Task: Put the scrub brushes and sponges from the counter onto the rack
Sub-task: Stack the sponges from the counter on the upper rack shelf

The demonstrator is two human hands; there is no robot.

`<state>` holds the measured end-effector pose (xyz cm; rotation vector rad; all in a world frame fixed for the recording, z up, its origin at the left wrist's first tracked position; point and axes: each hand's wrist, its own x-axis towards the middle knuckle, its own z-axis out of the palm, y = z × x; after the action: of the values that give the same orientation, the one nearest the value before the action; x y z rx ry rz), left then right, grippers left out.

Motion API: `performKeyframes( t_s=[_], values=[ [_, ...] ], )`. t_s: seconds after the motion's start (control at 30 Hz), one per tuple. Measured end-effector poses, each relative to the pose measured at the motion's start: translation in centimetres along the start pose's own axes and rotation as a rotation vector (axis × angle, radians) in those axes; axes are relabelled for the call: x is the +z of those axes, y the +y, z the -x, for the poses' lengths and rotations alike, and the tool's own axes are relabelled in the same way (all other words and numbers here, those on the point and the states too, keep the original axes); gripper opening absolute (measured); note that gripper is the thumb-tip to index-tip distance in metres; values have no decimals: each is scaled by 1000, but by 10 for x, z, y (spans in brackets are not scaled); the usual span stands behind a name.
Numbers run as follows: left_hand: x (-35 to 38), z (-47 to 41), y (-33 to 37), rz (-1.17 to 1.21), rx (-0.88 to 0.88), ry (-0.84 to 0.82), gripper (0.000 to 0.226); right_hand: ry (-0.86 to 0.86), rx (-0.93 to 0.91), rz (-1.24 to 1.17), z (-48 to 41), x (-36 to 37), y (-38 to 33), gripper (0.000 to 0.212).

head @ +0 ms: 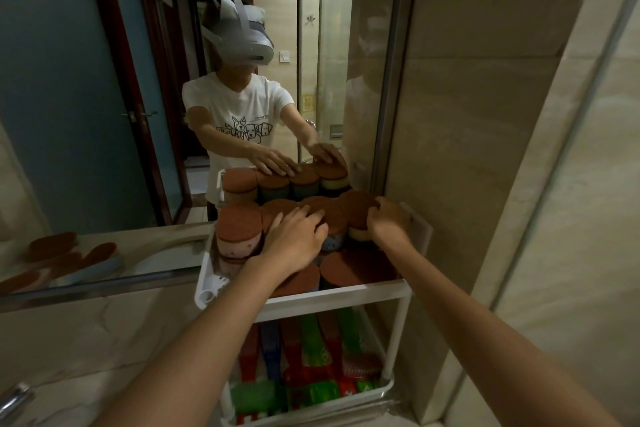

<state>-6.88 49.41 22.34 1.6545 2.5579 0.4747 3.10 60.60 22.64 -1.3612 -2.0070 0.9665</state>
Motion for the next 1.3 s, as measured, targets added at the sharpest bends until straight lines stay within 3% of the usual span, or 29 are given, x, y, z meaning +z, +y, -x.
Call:
performKeyframes(
  t_s=[0.2,0.33,0.57,0.67,0.77,0.83,1.03,1.13,1.3],
  values=[
    [0,1,1,-10,-10,0,48,-55,-134,-45,3,4,5,42],
    [2,1,2,-10,-12,7,48,-120,-83,5,-5,3,1,48],
    [-3,1,9,55,-55,-4,49,-314,-213,482,-2,-2,-1,58],
    [-13,6,15,199,-51,43,55,-190,-307,290,21,-9,-5,41],
    [-20,24,22,289,-69,152,50,-28,-326,69,53,-15,-10,40],
    [-23,43,26,352,-107,223,46,38,-368,51,75,-16,-9,43],
    [-12,123,31,506,-163,408,30,47,-425,-89,155,-11,21,41],
    [19,159,26,632,-205,364,21,8,-345,-169,191,-1,47,38],
    [105,197,16,695,-368,84,22,-156,-123,-46,233,25,115,35]
  ],
)
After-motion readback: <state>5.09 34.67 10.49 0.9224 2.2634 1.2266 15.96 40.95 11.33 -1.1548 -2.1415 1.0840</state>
